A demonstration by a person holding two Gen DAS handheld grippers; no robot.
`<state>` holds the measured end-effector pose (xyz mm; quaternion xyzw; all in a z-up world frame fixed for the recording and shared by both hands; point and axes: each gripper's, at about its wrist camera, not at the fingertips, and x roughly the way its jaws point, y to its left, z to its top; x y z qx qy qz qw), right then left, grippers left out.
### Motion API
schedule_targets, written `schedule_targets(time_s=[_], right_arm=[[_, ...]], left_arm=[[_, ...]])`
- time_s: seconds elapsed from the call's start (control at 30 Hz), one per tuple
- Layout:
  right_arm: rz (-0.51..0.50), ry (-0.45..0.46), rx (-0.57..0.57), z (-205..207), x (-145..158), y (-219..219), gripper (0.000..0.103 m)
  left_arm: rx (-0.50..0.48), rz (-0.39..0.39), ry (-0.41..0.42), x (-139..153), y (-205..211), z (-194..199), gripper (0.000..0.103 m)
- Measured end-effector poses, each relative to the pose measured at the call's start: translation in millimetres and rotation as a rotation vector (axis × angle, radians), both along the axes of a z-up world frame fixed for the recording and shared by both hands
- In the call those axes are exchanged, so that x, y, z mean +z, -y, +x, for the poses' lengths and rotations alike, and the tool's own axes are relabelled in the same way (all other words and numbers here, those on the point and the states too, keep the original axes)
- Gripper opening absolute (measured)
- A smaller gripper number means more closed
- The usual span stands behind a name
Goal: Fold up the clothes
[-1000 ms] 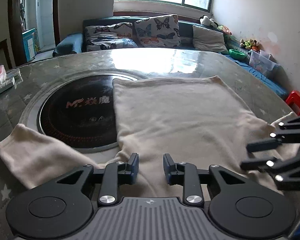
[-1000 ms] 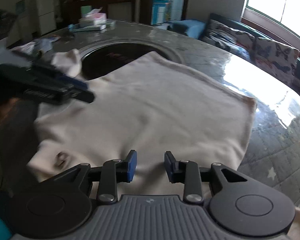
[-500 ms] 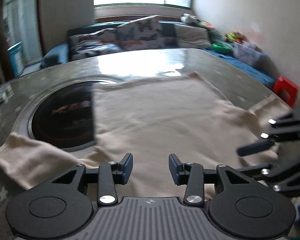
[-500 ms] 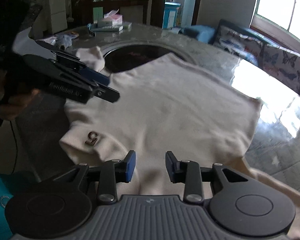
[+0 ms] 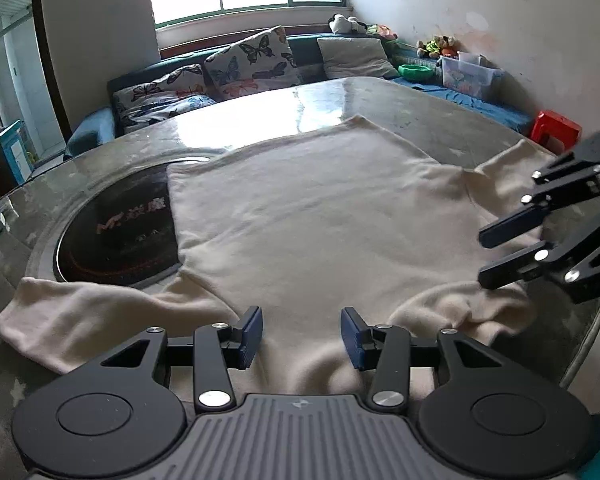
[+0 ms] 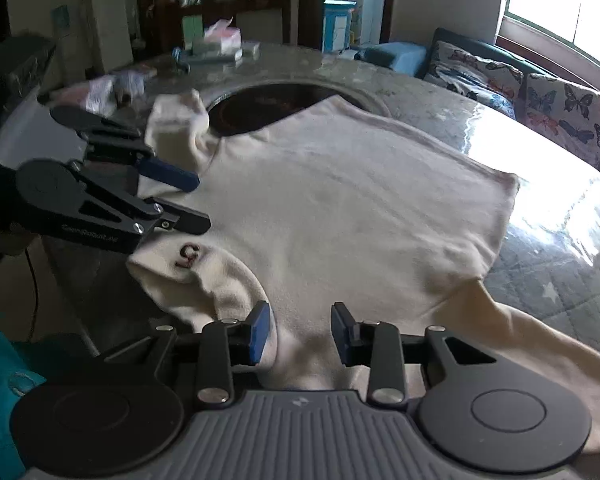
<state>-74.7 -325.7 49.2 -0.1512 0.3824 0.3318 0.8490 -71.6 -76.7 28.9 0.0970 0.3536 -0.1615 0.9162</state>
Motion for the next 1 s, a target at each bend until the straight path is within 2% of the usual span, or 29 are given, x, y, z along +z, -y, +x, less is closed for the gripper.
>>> schedule_targets(time_s=[0.2, 0.47, 0.8, 0.93, 1.0], right_arm=[[0.066, 0.014, -0.120, 1, 9, 32, 0.033], [0.042, 0.044, -0.395, 19, -3, 107, 0.032], [0.009, 0.079, -0.730, 41, -21, 200, 0.031], [-0.025, 0.103, -0.812, 46, -20, 216, 0.031], [-0.011, 0.097, -0.832, 46, -22, 224, 0.031]], left_arm=[[-0.046, -0.052, 0.017, 11, 23, 12, 0.047], [-0.173, -0.083, -0.002, 7, 71, 20, 0.047], [-0.245, -0.069, -0.037, -6, 105, 20, 0.047], [-0.250, -0.063, -0.042, -10, 107, 20, 0.048], [-0.253, -0.063, -0.044, -10, 107, 21, 0.048]])
